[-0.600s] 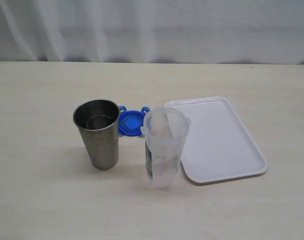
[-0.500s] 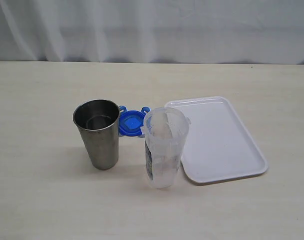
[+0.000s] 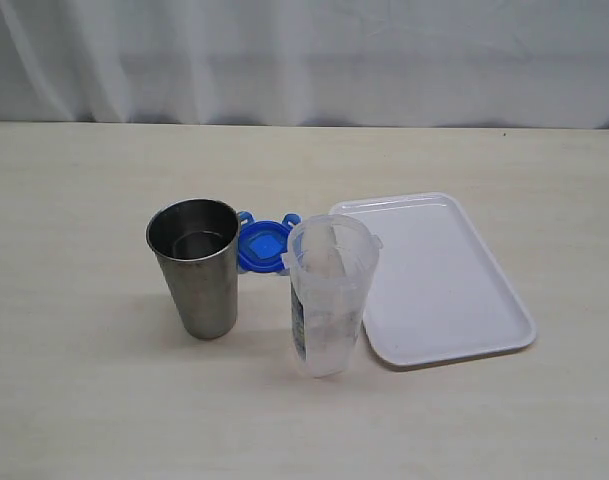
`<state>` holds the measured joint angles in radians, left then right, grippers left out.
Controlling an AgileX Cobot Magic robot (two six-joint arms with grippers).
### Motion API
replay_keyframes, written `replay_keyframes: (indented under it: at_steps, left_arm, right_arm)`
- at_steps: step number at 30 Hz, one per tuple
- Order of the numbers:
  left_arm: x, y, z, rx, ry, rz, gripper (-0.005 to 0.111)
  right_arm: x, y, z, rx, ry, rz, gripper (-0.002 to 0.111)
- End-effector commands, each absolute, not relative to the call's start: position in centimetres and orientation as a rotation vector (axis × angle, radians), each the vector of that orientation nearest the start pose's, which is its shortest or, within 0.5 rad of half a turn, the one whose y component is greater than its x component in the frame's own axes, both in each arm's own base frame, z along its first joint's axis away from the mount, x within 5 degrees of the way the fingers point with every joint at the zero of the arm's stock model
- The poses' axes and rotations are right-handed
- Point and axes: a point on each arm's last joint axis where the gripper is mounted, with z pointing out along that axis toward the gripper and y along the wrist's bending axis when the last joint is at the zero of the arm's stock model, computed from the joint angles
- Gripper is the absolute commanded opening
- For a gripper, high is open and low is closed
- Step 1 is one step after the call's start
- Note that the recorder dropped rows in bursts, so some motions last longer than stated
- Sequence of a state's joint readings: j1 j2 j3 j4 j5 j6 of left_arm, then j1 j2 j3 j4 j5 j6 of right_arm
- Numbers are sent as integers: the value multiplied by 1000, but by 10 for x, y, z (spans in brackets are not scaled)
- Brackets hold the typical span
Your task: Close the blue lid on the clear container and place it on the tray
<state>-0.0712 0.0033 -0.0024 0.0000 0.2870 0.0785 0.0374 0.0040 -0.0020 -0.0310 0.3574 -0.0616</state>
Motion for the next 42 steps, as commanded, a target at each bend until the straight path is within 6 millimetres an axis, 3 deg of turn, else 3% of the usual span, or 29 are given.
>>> replay_keyframes:
  at_steps: [1,9,13,15,18,22,25,30,36,38,40,42]
  left_arm:
    - [56,-4,206,114,1561,3,0]
    - [49,-3,241,58,1169,-38,0]
    - [44,-3,251,-145,1045,-379,0]
    - [43,-4,252,-180,1023,-459,0]
    - [43,-7,252,-108,1035,-411,0]
    - [41,-17,261,120,1033,-253,0]
    - [47,-19,269,147,1071,-234,0]
    - [71,-21,275,136,1202,-252,0]
    - [109,-25,258,73,1429,-351,0]
    - [118,-26,252,55,1483,-379,6]
    - [126,-28,246,54,1522,-397,19]
    - [135,-30,237,73,1587,-396,43]
  right_arm:
    - [53,1,181,-111,1835,-55,5]
    - [53,1,181,-111,1835,-55,5]
    - [53,1,181,-111,1835,-55,5]
    - [53,1,181,-111,1835,-55,5]
    - [53,1,181,-111,1835,-55,5]
    - [53,1,181,-111,1835,-55,5]
    - [53,1,181,-111,1835,-55,5]
    - [53,1,181,-111,1835,-55,5]
    - [53,1,181,-111,1835,-55,5]
    - [53,1,181,-111,1835,-55,5]
    - [53,1,181,-111,1835,-55,5]
    - [53,1,181,-111,1835,-55,5]
